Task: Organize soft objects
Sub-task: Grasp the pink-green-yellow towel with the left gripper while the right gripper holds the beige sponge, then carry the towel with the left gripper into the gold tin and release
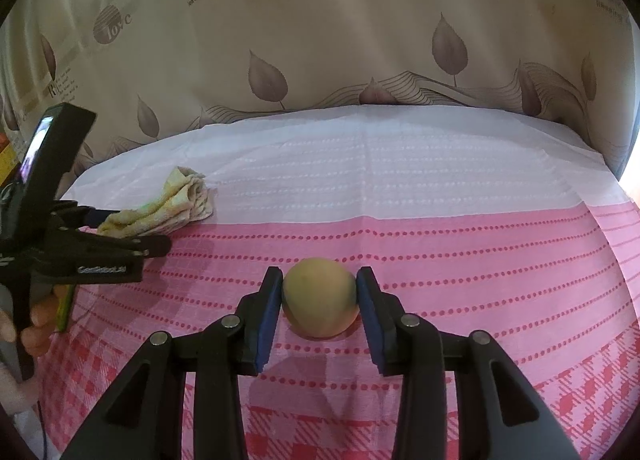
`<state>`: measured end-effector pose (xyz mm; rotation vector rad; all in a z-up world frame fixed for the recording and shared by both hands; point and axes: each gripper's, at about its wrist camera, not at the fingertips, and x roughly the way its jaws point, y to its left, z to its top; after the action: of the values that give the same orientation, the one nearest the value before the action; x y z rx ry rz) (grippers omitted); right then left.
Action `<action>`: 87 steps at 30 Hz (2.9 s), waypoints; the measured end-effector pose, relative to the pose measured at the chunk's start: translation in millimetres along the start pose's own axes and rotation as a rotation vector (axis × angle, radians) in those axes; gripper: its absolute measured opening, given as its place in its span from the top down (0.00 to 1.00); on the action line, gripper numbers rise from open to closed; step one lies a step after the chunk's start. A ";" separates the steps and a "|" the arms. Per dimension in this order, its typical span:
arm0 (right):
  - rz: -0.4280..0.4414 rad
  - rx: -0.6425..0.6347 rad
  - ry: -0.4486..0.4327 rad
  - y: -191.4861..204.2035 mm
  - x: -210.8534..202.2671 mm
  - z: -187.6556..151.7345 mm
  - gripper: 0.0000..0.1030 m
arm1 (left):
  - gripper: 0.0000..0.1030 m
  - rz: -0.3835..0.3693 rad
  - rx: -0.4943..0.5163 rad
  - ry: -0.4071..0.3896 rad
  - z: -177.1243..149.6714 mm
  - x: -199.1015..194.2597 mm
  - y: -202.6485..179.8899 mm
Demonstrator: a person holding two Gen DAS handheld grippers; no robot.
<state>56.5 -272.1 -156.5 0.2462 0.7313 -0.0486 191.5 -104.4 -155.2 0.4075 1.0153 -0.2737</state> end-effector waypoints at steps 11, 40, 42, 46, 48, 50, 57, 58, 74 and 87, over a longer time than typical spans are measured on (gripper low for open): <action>0.005 0.018 0.013 -1.6 2.4 -0.6 0.63 | 0.82 -0.044 -0.112 -0.033 -15.2 -28.6 17.7; 0.004 0.001 0.051 2.5 10.1 0.1 0.61 | 0.82 -0.045 -0.217 -0.127 -66.3 -130.8 29.5; 0.003 -0.001 0.048 2.8 9.6 -0.4 0.61 | 0.82 -0.025 -0.238 -0.139 -71.9 -137.4 39.5; 0.000 -0.006 0.046 3.0 9.0 -0.9 0.62 | 0.82 -0.003 -0.286 -0.152 -81.2 -147.4 61.0; 0.000 -0.008 0.046 3.6 9.8 0.5 0.62 | 0.82 0.018 -0.315 -0.156 -85.5 -152.5 75.3; 0.001 -0.008 0.045 3.6 9.7 0.5 0.62 | 0.82 0.037 -0.340 -0.159 -90.1 -156.2 88.0; 0.004 -0.006 0.045 2.7 10.2 0.4 0.62 | 0.82 0.136 -0.428 -0.162 -112.2 -172.8 140.3; 0.004 -0.006 0.046 2.7 10.2 0.4 0.62 | 0.82 0.151 -0.438 -0.158 -116.3 -174.5 148.0; 0.003 -0.006 0.045 2.4 10.7 0.3 0.61 | 0.82 0.328 -0.607 -0.080 -171.9 -180.8 247.6; 0.003 -0.008 0.045 2.4 11.5 0.3 0.62 | 0.82 0.392 -0.718 -0.022 -185.4 -159.9 294.8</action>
<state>65.5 -269.3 -163.4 0.2416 0.7761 -0.0370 89.0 247.5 -43.4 -0.0574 0.9208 0.4346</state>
